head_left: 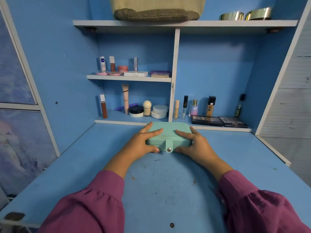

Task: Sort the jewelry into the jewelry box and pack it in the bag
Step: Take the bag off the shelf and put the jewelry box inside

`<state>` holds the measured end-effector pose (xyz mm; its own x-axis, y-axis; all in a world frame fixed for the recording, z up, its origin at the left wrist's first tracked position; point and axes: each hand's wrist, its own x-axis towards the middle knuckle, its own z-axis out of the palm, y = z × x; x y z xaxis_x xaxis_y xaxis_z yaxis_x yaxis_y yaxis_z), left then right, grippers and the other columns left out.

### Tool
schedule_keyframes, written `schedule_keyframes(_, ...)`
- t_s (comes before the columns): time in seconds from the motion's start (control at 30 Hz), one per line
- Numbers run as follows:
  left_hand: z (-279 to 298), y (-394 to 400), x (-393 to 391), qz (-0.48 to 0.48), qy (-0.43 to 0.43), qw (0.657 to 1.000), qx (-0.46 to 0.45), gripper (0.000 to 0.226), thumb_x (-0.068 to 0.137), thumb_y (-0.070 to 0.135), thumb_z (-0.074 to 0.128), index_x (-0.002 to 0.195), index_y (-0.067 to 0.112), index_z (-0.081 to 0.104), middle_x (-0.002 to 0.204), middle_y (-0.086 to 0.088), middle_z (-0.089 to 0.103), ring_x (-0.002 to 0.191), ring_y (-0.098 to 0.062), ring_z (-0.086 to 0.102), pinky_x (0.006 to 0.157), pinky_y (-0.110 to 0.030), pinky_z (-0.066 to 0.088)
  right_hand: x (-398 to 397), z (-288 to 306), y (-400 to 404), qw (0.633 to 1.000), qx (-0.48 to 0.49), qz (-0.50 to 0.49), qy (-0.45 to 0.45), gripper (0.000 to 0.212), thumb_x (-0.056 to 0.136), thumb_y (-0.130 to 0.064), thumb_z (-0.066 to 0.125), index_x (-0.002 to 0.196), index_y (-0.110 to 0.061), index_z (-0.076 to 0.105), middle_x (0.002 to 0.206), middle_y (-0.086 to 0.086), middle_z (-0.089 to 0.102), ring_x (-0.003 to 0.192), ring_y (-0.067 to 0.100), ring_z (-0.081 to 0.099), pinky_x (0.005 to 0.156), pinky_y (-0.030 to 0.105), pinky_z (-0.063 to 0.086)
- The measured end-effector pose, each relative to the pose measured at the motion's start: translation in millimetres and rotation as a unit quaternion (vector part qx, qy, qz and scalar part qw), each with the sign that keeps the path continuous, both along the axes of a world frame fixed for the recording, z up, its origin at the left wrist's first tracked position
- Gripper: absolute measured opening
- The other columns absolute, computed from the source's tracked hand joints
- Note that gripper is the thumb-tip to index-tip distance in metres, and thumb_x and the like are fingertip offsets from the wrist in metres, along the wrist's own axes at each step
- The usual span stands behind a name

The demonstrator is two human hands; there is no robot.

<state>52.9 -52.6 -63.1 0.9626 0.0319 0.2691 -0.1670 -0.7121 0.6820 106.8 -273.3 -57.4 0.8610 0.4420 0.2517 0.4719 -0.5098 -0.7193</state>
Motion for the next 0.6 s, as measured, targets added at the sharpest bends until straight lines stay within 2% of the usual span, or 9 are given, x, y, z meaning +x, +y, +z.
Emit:
schedule_keyframes(0.07, 1, -1, -2, 0.013, 0.013, 1.000, 0.008, 0.077, 0.074, 0.017, 0.080, 0.132, 0.052, 0.043, 0.159, 0.013, 0.007, 0.144, -0.009, 0.016, 0.114, -0.024, 0.019, 0, -2, 0, 1.000, -0.001, 0.026, 0.015, 0.063, 0.075, -0.018, 0.075, 0.127, -0.045, 0.051, 0.154, 0.005, 0.019, 0.141, 0.019, 0.026, 0.111, 0.030, 0.030)
schedule_keyframes(0.1, 2, -1, -4, 0.021, 0.019, 0.999, 0.015, 0.078, 0.074, 0.019, 0.079, 0.133, 0.053, 0.042, 0.159, 0.011, 0.009, 0.144, -0.011, 0.019, 0.113, -0.024, 0.021, 0, -3, 0, 0.999, 0.000, 0.036, 0.023, 0.062, 0.077, -0.020, 0.073, 0.128, -0.043, 0.048, 0.150, 0.002, 0.022, 0.134, 0.019, 0.032, 0.105, 0.027, 0.033)
schedule_keyframes(0.2, 4, -5, -6, 0.048, 0.024, 0.997, 0.049, 0.079, 0.076, 0.025, 0.078, 0.136, 0.055, 0.037, 0.142, 0.006, 0.043, 0.124, -0.014, 0.046, 0.098, -0.021, 0.037, -3, -4, 5, 0.999, 0.010, 0.034, 0.037, 0.064, 0.076, -0.036, 0.076, 0.131, -0.038, 0.042, 0.135, -0.002, 0.030, 0.114, 0.015, 0.041, 0.092, 0.022, 0.032)
schedule_keyframes(0.27, 6, -7, -6, 0.061, 0.034, 0.995, 0.068, 0.080, 0.076, 0.029, 0.077, 0.137, 0.057, 0.033, 0.132, 0.003, 0.052, 0.113, -0.015, 0.051, 0.094, -0.024, 0.042, -5, -6, 8, 0.999, 0.020, 0.017, 0.044, 0.068, 0.072, -0.046, 0.077, 0.129, -0.040, 0.041, 0.130, -0.001, 0.033, 0.112, 0.015, 0.043, 0.091, 0.024, 0.035)
schedule_keyframes(0.47, 7, -11, -9, 0.057, 0.070, 0.994, 0.058, 0.093, 0.064, 0.052, 0.080, 0.140, 0.057, 0.027, 0.138, 0.002, 0.044, 0.126, -0.017, 0.044, 0.099, -0.026, 0.038, -5, -10, 11, 1.000, -0.004, -0.006, 0.001, 0.069, 0.072, -0.049, 0.076, 0.130, -0.038, 0.040, 0.132, 0.003, 0.036, 0.110, 0.015, 0.043, 0.091, 0.023, 0.035)
schedule_keyframes(0.6, 8, -13, -8, 0.074, 0.059, 0.993, 0.069, 0.090, 0.065, 0.054, 0.079, 0.140, 0.056, 0.028, 0.140, 0.000, 0.045, 0.127, -0.019, 0.044, 0.103, -0.030, 0.039, -5, -12, 15, 1.000, -0.002, -0.024, -0.017, 0.067, 0.073, -0.047, 0.076, 0.129, -0.036, 0.042, 0.131, 0.006, 0.039, 0.114, 0.019, 0.047, 0.094, 0.024, 0.037)
